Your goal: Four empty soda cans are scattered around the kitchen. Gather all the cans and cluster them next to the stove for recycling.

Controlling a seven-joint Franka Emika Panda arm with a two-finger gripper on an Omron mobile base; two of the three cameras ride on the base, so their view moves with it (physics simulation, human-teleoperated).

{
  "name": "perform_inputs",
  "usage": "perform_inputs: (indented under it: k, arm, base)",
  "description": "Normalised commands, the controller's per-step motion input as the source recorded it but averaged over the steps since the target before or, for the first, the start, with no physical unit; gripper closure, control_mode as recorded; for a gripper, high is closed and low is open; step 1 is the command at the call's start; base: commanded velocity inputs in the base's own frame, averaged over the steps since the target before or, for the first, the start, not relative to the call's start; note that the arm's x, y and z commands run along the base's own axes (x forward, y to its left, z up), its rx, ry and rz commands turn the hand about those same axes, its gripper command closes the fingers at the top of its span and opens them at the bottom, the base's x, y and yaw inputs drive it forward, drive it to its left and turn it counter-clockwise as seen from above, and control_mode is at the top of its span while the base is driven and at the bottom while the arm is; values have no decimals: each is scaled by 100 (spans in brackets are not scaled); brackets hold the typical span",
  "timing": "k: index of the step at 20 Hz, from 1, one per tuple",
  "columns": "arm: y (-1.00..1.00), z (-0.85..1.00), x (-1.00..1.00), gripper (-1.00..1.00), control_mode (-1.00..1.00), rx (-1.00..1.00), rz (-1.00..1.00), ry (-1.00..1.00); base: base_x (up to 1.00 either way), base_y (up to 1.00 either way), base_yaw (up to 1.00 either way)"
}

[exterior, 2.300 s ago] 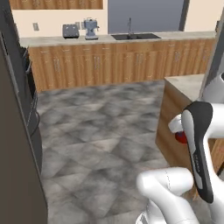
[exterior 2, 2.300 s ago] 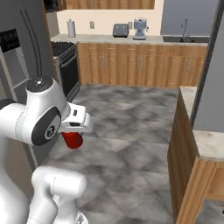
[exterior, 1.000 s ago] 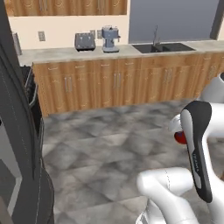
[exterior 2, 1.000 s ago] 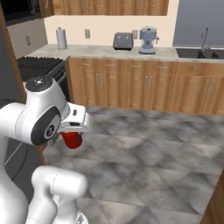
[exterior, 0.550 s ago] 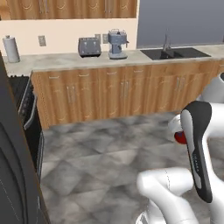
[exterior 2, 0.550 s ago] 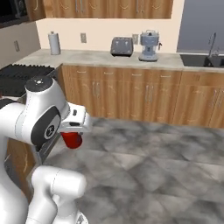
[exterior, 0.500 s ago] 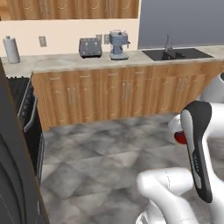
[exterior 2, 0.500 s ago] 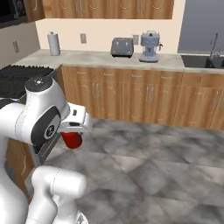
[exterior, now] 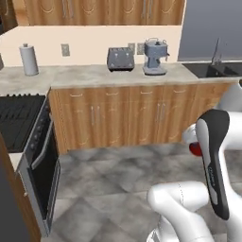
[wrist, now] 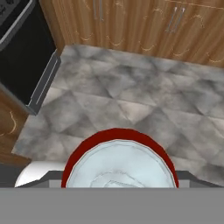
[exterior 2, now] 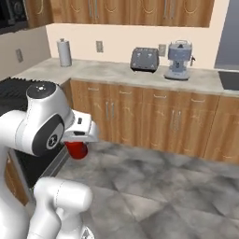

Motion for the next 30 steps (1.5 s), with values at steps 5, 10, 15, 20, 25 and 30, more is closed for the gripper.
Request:
perform_inputs:
  k: [5, 10, 15, 20, 25, 30]
  arm:
    - [0, 0, 0, 100, 100, 0, 0, 0]
    - [0, 0, 0, 100, 100, 0, 0, 0]
    - [0, 0, 0, 100, 100, 0, 0, 0]
    - [0, 0, 0, 100, 100, 0, 0, 0]
    - [0, 0, 0, 100, 100, 0, 0, 0]
    - [0, 0, 0, 100, 100, 0, 0, 0]
  base:
    - [100, 0, 63]
    - [96, -12, 78]
    - [75, -14, 84]
    - [68, -10, 84]
    - [60, -2, 79]
    - [43, 0, 56]
